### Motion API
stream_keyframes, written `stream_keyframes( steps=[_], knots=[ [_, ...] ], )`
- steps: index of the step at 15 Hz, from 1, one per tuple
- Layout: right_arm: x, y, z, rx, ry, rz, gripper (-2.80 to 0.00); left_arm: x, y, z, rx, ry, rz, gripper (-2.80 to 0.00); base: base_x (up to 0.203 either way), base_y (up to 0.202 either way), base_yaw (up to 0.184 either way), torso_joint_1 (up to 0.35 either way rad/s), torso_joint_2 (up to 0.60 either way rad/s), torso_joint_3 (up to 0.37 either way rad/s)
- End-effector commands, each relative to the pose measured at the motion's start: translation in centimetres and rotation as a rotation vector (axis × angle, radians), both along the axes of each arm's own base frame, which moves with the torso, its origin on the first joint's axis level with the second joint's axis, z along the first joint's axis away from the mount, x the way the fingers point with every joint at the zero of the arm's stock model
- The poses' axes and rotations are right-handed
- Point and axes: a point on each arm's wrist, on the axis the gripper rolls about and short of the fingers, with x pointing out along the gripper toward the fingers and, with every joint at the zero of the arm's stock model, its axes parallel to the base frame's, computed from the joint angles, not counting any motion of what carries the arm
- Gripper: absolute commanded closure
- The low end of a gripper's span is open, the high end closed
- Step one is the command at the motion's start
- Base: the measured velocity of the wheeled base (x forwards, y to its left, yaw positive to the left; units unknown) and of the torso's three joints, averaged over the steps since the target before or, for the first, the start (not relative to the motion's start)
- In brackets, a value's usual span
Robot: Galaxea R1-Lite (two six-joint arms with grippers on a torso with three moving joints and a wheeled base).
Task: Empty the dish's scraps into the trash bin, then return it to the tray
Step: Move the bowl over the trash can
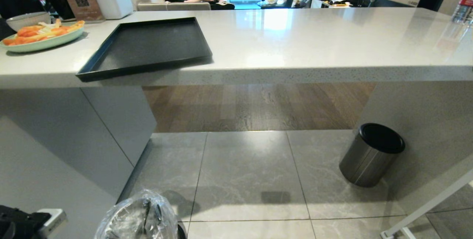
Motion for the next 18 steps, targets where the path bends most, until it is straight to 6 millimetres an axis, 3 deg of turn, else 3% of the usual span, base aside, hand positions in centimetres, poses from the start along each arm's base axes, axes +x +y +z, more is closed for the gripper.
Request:
stream_keyframes(
  steps=[1, 5, 18],
  knots=[
    [0.00, 0.00, 0.03, 0.002, 0.000, -0.001, 0.00, -0.16, 0.03, 0.07, -0.003, -0.007, -0.001, 0.00, 0.000, 0.000, 0.000, 0.000, 0.00, 0.000],
    [0.01, 0.00, -0.01, 0.002, 0.001, -0.001, 0.00, -0.25, 0.06, 0.07, -0.003, -0.009, -0.001, 0.00, -0.003, -0.002, 0.050, 0.000, 0.00, 0.002],
    [0.00, 0.00, 0.03, 0.001, 0.000, -0.001, 0.00, -0.77, 0.23, 0.14, 0.000, -0.035, -0.035, 0.00, -0.001, -0.009, 0.157, 0.001, 0.00, 0.003]
  ],
)
